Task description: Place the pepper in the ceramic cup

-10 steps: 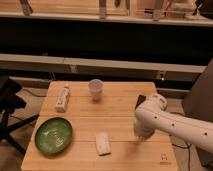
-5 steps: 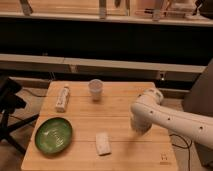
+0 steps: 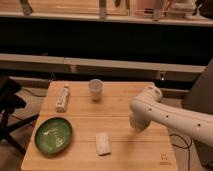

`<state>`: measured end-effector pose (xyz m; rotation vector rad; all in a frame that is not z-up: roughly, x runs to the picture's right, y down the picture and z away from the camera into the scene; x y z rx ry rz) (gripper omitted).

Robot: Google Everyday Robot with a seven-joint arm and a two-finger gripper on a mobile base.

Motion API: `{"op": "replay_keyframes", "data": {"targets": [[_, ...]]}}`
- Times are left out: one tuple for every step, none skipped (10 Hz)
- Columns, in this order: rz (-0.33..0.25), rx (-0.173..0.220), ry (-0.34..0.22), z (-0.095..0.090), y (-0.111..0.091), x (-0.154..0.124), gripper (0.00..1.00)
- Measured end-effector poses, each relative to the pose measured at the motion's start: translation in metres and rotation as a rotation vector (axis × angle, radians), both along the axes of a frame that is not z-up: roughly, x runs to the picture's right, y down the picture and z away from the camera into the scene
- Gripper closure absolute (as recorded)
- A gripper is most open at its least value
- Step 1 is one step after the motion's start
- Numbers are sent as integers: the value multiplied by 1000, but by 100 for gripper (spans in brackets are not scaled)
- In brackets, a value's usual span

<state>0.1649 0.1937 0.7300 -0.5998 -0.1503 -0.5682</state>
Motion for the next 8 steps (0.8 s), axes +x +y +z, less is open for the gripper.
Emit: {"op": "replay_keyframes", "data": {"targets": [[0, 2, 2, 0, -2, -1, 99], [0, 5, 2, 1, -6, -3, 99], [-1, 9, 2, 4, -11, -5, 99], [-4, 15, 0, 6, -16, -8, 99], [-6, 19, -3, 8, -22, -11, 99], [-15, 23, -6, 9, -26, -15, 99], [-22, 28, -10, 9, -30, -19, 99], [-26, 35, -10, 11, -37, -22, 99]]}}
